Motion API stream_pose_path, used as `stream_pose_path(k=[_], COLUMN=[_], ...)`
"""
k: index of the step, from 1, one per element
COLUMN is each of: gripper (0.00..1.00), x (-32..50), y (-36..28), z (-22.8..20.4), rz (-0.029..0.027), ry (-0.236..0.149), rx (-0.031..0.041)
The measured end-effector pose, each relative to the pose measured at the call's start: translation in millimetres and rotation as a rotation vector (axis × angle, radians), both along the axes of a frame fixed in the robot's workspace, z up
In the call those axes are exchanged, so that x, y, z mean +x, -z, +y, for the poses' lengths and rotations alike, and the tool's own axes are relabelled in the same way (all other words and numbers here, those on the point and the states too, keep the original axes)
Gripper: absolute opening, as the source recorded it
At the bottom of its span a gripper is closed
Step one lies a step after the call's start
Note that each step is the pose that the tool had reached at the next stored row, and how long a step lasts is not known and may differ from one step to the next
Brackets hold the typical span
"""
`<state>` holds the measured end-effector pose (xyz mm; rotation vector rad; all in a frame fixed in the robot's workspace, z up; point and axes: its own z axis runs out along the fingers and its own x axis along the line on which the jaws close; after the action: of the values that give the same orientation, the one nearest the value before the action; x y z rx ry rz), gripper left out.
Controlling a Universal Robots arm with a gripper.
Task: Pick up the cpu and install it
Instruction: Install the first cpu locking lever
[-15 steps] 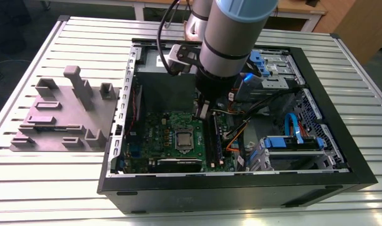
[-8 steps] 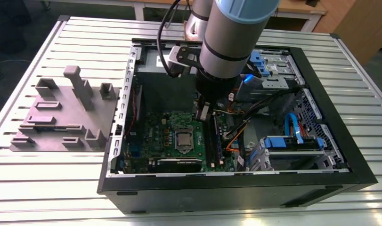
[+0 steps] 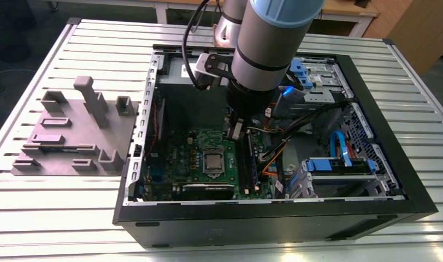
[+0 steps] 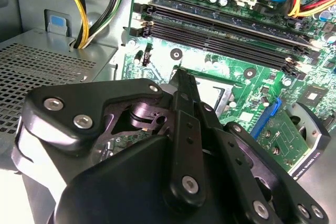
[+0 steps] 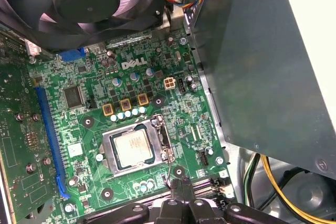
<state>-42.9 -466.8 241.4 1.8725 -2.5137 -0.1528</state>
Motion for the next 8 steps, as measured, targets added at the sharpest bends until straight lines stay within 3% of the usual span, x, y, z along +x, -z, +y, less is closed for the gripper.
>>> stream_pose_path(k=[8], gripper=[0.1], x=[-0.7], y=[0.0], z=[-2.4], rz=[-0.0001], ry=[-0.015], rx=[0.0])
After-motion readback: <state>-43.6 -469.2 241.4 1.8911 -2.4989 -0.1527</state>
